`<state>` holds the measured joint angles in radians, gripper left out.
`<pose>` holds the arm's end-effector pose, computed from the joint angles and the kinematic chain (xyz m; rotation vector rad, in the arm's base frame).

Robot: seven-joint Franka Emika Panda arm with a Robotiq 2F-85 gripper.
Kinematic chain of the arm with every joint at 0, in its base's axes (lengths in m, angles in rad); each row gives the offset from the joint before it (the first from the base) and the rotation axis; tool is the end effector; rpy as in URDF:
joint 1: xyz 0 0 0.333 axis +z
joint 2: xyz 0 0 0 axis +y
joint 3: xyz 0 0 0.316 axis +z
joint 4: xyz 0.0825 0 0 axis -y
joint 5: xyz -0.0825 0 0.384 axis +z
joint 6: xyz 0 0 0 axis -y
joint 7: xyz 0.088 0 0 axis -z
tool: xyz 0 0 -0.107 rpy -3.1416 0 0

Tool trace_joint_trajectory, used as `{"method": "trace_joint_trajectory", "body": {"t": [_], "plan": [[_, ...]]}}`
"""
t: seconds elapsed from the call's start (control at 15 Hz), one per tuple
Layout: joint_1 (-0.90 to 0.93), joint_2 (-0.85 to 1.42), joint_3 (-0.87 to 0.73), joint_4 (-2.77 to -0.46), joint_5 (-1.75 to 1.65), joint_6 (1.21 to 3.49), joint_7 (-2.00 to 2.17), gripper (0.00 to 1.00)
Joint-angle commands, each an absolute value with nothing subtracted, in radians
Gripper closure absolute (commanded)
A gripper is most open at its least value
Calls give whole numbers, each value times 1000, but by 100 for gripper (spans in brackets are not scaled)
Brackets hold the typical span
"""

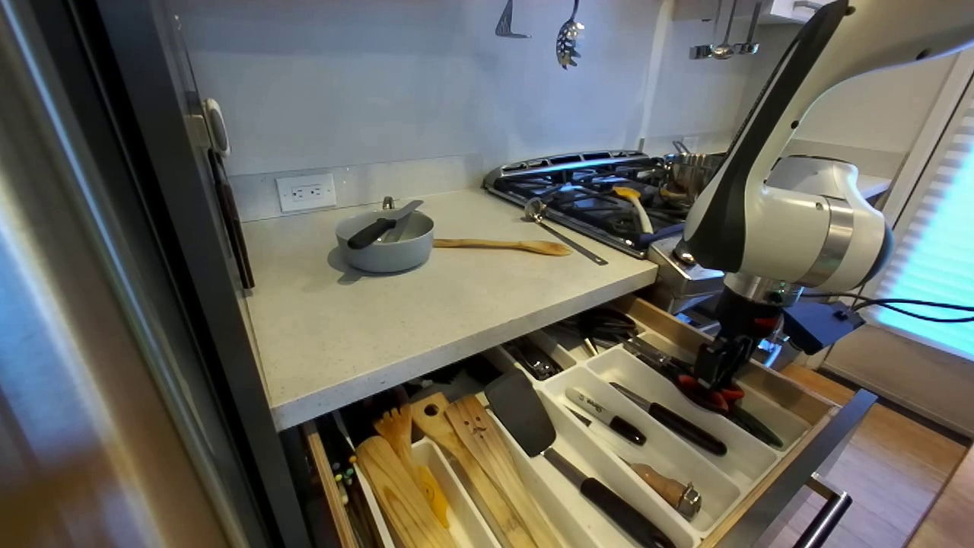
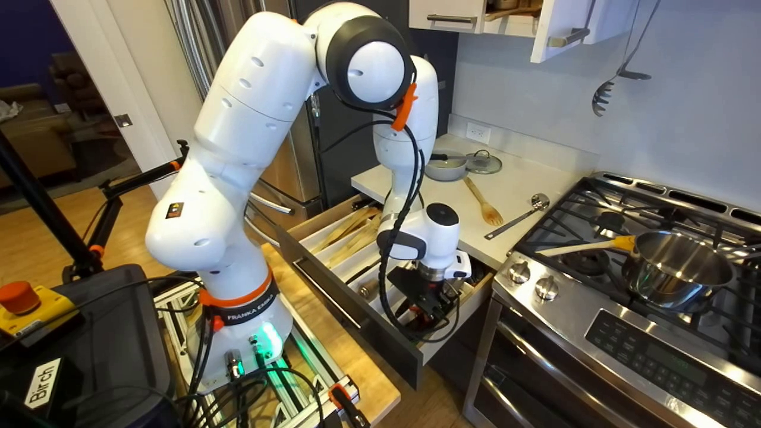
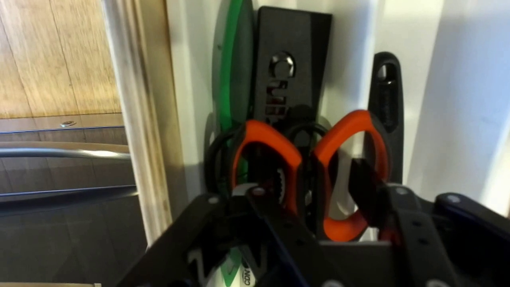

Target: Pick up the scissors from the open drawer and put it on the gray bowl

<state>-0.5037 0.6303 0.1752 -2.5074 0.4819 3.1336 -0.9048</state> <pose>0.3857 -0.1579 0.0490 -3.0425 -0.0929 -0.0679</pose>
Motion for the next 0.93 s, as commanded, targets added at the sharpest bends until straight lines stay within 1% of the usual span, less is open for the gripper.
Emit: {"method": "trace_joint_trajectory", "body": {"t": [0.0,0.07,0.13,0.2,0.33,0.53,0.67,0.73,0.87], "plan": [[-539,681,195,-2482,484,3170,-914,54],[-540,687,193,-2479,483,3170,-913,56],[-541,687,195,-2480,483,3171,-914,78],[-545,679,201,-2486,483,3174,-915,78],[-540,621,211,-2527,483,3178,-917,94],[-573,510,268,-2599,489,3114,-920,93],[-563,414,269,-2661,487,3027,-910,93],[-546,365,251,-2689,475,2963,-907,93],[-599,270,274,-2731,452,2796,-966,93]]}}
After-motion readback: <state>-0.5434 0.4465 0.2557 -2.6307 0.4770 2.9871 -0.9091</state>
